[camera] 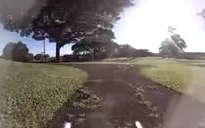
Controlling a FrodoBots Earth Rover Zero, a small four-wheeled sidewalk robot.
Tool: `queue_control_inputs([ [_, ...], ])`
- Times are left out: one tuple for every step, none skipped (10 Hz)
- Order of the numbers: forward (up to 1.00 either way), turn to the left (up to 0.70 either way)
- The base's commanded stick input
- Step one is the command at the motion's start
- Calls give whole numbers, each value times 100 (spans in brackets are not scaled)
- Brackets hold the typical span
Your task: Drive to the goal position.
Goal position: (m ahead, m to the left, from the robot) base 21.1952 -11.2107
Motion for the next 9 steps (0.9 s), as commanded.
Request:
queue_control_inputs([
  [70, 0],
  [70, 0],
  [70, 0],
  [70, -9],
  [70, -14],
  [70, -14],
  [70, -14],
  [70, -14],
  [70, -14],
])
